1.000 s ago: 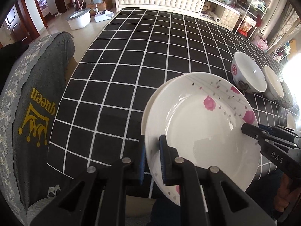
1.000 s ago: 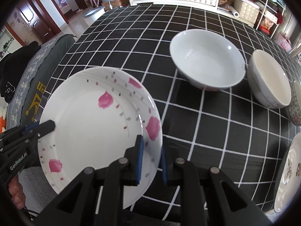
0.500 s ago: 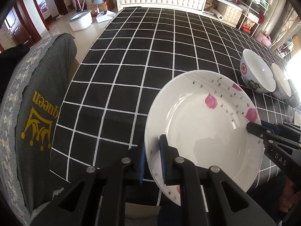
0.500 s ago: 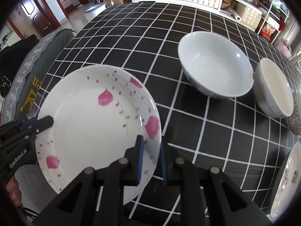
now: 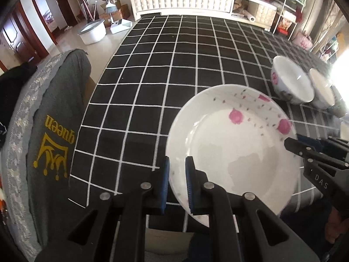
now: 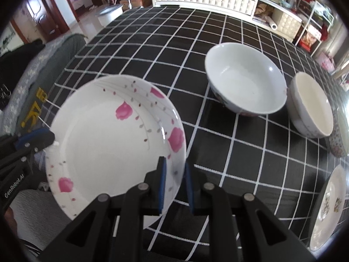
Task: Organize plates and bowls
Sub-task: 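Open the left gripper and withdraw from the stacked plates, then grasp the rim of the cartoon-print plate with the left gripper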
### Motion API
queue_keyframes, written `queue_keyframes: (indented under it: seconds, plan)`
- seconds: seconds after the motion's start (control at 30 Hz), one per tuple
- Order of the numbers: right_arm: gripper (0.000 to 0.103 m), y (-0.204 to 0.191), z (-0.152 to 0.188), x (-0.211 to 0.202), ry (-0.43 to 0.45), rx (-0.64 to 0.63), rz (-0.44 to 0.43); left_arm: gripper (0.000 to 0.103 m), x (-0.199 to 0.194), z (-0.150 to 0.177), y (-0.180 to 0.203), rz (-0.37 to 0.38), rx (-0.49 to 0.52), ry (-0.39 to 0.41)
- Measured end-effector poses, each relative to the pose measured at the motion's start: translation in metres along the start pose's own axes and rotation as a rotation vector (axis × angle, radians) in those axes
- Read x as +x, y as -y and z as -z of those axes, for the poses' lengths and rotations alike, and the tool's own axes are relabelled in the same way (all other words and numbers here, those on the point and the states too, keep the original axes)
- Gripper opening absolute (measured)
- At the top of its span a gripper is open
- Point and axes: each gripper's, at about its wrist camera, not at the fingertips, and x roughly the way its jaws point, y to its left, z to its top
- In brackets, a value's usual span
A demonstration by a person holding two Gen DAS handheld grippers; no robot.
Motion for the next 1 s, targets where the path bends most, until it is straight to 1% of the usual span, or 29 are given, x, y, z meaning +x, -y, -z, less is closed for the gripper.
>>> queue_keyframes:
  seconds: [0.17,0.3,0.37,0.47,0.63,0.73,0.9,1.0]
  plan:
    - [0.021,0.01,0.003,-0.02,0.031,0.039,-0.042,0.013,-0.016,0.0,0.007,0.041,-0.01,0.02]
    - [0.021,0.02,0.008,-0.042,0.067,0.073,-0.059,0.013,-0.037,0.001,0.024,0.079,-0.001,0.054]
    - [0.021,0.027,0.012,-0.055,0.086,0.081,-0.061,0.013,-0.046,0.002,0.036,0.086,0.012,0.068]
    - [0.021,0.039,0.018,-0.076,0.122,0.102,-0.052,0.013,-0.059,0.0,0.055,0.119,0.043,0.09]
    - [0.021,0.062,0.031,-0.108,0.18,0.14,-0.032,0.013,-0.081,-0.006,0.09,0.152,0.101,0.128]
    - [0.021,0.084,0.039,-0.13,0.214,0.172,-0.022,0.013,-0.094,-0.008,0.115,0.19,0.135,0.145]
    - [0.021,0.122,0.056,-0.164,0.264,0.218,0.013,0.013,-0.111,-0.01,0.16,0.234,0.201,0.166]
    - [0.021,0.144,0.065,-0.178,0.284,0.246,0.03,0.013,-0.118,-0.011,0.187,0.251,0.244,0.178]
